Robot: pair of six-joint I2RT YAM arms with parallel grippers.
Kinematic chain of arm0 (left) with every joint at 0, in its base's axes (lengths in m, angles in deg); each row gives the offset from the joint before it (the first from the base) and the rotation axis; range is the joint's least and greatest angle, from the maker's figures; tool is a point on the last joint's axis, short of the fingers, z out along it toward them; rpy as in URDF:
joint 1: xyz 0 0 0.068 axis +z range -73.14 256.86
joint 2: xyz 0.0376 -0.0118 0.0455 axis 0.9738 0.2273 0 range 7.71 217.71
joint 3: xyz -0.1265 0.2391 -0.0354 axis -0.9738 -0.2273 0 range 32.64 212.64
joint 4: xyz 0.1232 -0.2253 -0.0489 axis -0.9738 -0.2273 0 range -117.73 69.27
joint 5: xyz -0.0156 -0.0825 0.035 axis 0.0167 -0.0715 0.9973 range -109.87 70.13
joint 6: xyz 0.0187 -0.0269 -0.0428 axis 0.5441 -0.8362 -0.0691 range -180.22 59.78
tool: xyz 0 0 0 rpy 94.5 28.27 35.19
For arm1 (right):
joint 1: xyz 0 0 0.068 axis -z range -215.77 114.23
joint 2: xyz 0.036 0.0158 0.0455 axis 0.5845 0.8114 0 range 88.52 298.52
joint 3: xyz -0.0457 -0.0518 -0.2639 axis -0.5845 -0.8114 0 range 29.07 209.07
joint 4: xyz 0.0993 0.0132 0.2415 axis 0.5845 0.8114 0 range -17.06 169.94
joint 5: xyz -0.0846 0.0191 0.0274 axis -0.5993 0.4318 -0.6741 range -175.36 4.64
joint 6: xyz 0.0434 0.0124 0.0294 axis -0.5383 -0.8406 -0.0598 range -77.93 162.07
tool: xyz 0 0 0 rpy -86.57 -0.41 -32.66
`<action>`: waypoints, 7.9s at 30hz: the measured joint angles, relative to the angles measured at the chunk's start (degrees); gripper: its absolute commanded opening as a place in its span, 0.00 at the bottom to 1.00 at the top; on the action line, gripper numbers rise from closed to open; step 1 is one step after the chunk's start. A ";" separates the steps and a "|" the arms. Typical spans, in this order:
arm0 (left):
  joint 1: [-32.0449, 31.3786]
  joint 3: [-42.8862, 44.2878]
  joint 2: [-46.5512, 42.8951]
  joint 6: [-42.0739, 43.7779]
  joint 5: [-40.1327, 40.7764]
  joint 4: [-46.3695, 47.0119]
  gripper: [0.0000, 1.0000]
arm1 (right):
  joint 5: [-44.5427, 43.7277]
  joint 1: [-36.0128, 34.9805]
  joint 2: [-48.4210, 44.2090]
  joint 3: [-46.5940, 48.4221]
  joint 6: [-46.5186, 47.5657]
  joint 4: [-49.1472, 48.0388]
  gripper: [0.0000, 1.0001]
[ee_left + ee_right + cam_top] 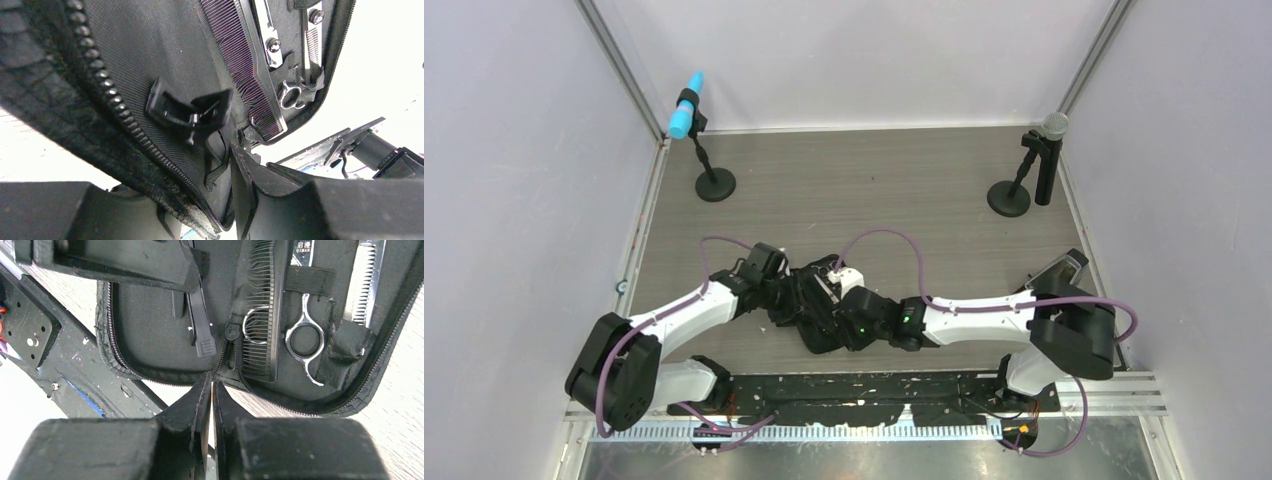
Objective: Sort the hair-cutting tools
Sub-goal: Place the comb in the hairdressing tool bag.
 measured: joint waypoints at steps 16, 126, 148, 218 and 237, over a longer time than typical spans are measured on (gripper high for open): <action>0.04 -0.98 -0.74 -1.36 -0.79 1.95 0.32 | -2.84 -0.20 7.06 6.03 -1.66 8.96 0.24; 0.17 -9.03 -27.06 -11.30 9.99 -9.79 0.51 | -0.57 2.69 -1.22 -14.27 -31.15 -18.99 0.31; 0.35 -10.21 -15.34 -8.09 7.32 -7.32 0.16 | -1.55 0.09 5.88 1.07 -17.38 -0.96 0.33; 0.35 -10.25 -15.39 -6.86 6.80 -6.71 0.13 | -5.18 -3.45 13.25 15.76 2.29 18.73 0.37; 0.35 -10.25 -15.39 -6.86 6.75 -6.71 0.12 | -2.93 -1.25 17.42 21.27 2.19 25.11 0.33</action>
